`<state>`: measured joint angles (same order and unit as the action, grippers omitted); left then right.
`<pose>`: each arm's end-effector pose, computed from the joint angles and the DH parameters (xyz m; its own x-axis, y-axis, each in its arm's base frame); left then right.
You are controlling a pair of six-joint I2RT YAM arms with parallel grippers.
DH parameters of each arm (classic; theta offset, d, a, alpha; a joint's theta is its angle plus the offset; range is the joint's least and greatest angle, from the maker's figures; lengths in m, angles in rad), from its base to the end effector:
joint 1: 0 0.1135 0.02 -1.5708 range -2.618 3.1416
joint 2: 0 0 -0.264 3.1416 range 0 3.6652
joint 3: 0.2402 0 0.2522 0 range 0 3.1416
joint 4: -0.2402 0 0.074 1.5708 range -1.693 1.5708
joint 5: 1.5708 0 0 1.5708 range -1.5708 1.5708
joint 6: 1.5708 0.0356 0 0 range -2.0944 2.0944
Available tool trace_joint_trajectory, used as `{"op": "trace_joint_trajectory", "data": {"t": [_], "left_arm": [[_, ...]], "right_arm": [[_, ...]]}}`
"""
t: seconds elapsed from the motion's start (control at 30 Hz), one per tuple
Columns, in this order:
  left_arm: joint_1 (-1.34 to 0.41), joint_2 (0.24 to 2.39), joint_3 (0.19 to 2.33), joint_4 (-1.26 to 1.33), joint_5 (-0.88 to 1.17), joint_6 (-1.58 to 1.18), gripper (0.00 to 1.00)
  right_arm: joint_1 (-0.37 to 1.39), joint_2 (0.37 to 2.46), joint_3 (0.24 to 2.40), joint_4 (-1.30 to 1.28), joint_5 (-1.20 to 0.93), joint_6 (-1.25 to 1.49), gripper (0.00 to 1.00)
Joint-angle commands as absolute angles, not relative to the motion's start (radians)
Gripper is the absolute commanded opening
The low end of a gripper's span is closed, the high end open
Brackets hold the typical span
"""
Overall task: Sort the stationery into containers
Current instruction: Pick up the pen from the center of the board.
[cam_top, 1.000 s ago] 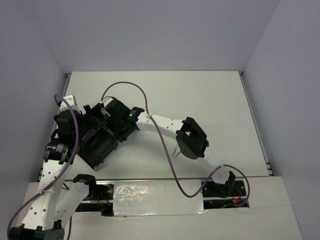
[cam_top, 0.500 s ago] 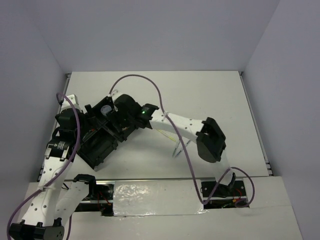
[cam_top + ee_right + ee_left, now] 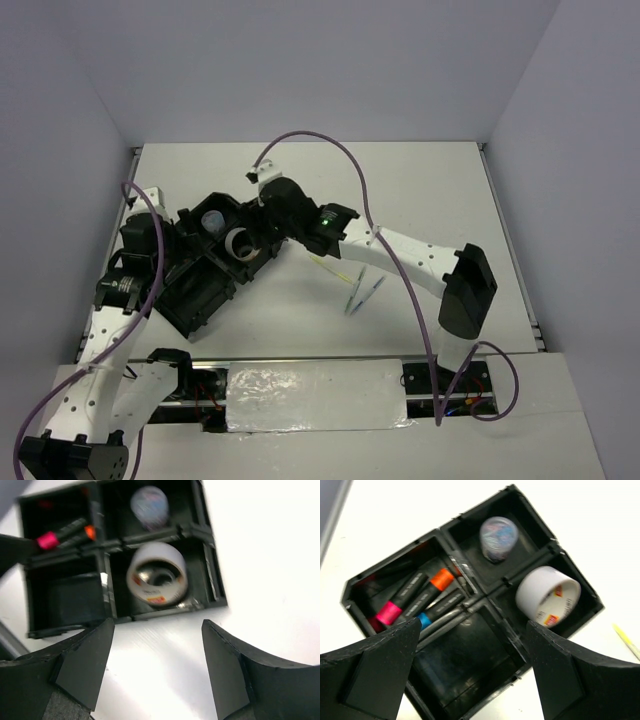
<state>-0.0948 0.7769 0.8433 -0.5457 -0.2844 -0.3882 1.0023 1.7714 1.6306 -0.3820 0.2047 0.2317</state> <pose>0.1684 -0.0060 0.3248 -0.3655 -0.3302 -0.8703 -0.3191 0.9228 -0.2161 0.2311 0.3483 0.3429 -0.4293 -0.2544 -0.8666 -0.6490 0.7541 0.1002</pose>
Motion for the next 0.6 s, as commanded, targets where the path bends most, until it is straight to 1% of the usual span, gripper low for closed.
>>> {"op": "trace_joint_trajectory", "data": {"t": [0.0, 0.07, 0.13, 0.17, 0.2, 0.23, 0.27, 0.3, 0.33, 0.37, 0.4, 0.43, 0.47, 0.5, 0.53, 0.57], "left_arm": [[-0.094, 0.765, 0.85, -0.471, -0.177, -0.354, 0.99], [-0.104, 0.787, 0.864, -0.476, -0.152, -0.357, 0.99], [-0.121, 0.824, 0.894, -0.486, -0.129, -0.363, 0.99], [-0.165, 0.853, 0.906, -0.497, -0.103, -0.371, 0.99], [-0.205, 0.868, 0.922, -0.5, -0.109, -0.392, 0.99], [-0.318, 0.902, 0.954, -0.506, -0.177, -0.411, 0.99], [-0.383, 0.922, 0.968, -0.503, -0.219, -0.449, 0.99], [-0.452, 0.946, 0.994, -0.499, -0.251, -0.466, 0.99], [-0.56, 0.971, 1.003, -0.486, -0.273, -0.483, 0.99], [-0.599, 1.032, 1.008, -0.447, -0.27, -0.511, 0.99], [-0.67, 1.067, 1.014, -0.425, -0.268, -0.526, 0.99], [-0.704, 1.103, 1.015, -0.399, -0.27, -0.538, 0.99], [-0.731, 1.176, 1.015, -0.343, -0.265, -0.557, 0.99], [-0.791, 1.218, 1.026, -0.318, -0.268, -0.563, 0.98], [-0.82, 1.305, 1.037, -0.296, -0.276, -0.569, 0.95], [-0.845, 1.346, 1.051, -0.281, -0.297, -0.572, 0.94]], "right_arm": [[0.933, 1.695, 1.547, -0.454, 0.276, 0.339, 0.78], [0.887, 1.619, 1.479, -0.456, 0.239, 0.408, 0.78], [0.841, 1.545, 1.352, -0.466, 0.248, 0.455, 0.78], [0.83, 1.451, 1.306, -0.471, 0.267, 0.469, 0.78], [0.818, 1.398, 1.208, -0.474, 0.3, 0.482, 0.78], [0.783, 1.288, 1.157, -0.483, 0.311, 0.506, 0.78], [0.76, 1.232, 1.069, -0.491, 0.314, 0.518, 0.78], [0.735, 1.179, 1.033, -0.503, 0.316, 0.532, 0.78], [0.697, 1.125, 0.999, -0.518, 0.324, 0.537, 0.78], [0.684, 1.023, 0.945, -0.558, 0.337, 0.54, 0.78], [0.674, 0.973, 0.925, -0.581, 0.351, 0.543, 0.77], [0.661, 0.927, 0.905, -0.601, 0.368, 0.543, 0.76], [0.657, 0.845, 0.876, -0.641, 0.373, 0.545, 0.72], [0.654, 0.807, 0.865, -0.661, 0.371, 0.543, 0.69], [0.652, 0.777, 0.859, -0.705, 0.367, 0.545, 0.67], [0.65, 0.747, 0.848, -0.725, 0.365, 0.543, 0.64]]}}
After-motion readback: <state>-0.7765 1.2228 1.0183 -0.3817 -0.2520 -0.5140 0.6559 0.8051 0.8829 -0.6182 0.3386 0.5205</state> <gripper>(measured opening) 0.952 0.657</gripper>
